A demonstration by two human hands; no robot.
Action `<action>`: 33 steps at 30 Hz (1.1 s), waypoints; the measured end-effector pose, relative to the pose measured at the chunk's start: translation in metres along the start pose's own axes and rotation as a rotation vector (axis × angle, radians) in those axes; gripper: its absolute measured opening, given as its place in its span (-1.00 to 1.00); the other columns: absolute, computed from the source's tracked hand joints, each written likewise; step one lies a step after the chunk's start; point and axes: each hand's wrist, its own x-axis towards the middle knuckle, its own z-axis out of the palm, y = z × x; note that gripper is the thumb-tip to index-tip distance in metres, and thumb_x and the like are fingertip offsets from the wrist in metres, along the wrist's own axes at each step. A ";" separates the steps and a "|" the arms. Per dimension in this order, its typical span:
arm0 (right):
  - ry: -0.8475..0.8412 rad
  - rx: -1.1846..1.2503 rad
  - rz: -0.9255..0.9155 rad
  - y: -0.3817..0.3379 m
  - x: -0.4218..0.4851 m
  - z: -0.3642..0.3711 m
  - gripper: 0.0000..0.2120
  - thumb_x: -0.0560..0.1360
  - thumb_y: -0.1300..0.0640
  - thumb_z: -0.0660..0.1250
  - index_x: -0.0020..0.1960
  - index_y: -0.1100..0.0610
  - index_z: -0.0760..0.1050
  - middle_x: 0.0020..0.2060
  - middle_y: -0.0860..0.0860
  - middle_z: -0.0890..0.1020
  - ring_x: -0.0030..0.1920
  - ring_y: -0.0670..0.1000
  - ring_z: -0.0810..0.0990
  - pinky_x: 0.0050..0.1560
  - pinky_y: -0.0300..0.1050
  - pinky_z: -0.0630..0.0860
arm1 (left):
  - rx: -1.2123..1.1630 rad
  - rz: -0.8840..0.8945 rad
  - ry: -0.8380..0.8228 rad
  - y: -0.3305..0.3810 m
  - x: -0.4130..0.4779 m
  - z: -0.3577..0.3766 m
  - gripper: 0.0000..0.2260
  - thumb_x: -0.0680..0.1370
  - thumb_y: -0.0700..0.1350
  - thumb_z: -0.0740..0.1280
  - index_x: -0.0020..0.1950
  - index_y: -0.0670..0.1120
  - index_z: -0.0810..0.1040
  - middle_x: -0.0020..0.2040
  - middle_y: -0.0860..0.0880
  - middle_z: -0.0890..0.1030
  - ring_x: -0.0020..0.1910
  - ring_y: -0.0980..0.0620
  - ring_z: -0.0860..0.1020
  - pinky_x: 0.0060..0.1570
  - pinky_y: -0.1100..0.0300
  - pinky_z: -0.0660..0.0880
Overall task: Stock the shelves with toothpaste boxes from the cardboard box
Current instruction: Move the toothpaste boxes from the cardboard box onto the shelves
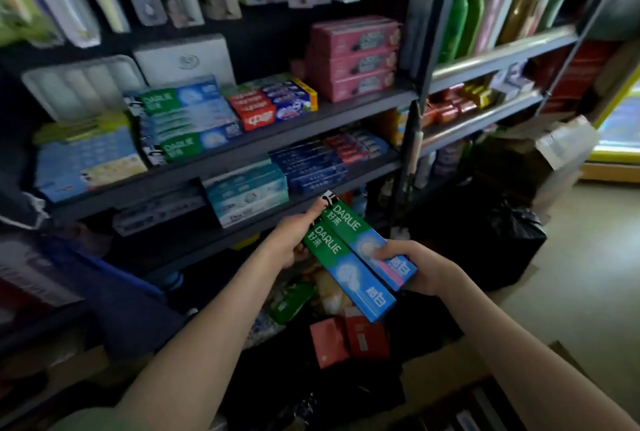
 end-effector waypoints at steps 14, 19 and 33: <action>-0.266 -0.317 0.009 -0.072 0.106 0.097 -0.27 0.16 -0.03 0.62 0.25 0.21 0.51 0.16 0.22 0.59 0.01 0.16 0.64 0.02 0.03 0.56 | -0.356 0.169 0.374 0.000 -0.039 -0.136 -0.65 0.50 0.24 0.32 0.00 -0.03 0.62 0.00 -0.08 0.67 -0.03 -0.07 0.63 0.03 0.02 0.52; -0.162 -0.289 -0.102 -0.091 0.138 0.114 -0.35 0.10 -0.07 0.63 0.04 0.22 0.49 -0.04 0.17 0.64 -0.11 0.14 0.65 -0.12 -0.01 0.57 | -0.493 0.280 0.541 0.007 -0.046 -0.158 -0.66 0.52 0.20 0.32 -0.06 -0.08 0.59 -0.04 -0.10 0.68 -0.09 -0.07 0.65 -0.05 0.03 0.54; -0.073 -0.645 -0.378 -0.207 0.168 0.145 -0.78 0.54 0.25 0.31 0.17 0.25 0.49 -0.04 0.07 0.65 -0.10 -0.05 0.65 -0.15 -0.27 0.55 | -0.737 0.464 0.785 0.075 -0.041 -0.189 -0.71 0.53 0.21 0.30 -0.08 -0.01 0.60 -0.13 0.00 0.65 -0.17 -0.01 0.63 -0.17 0.06 0.50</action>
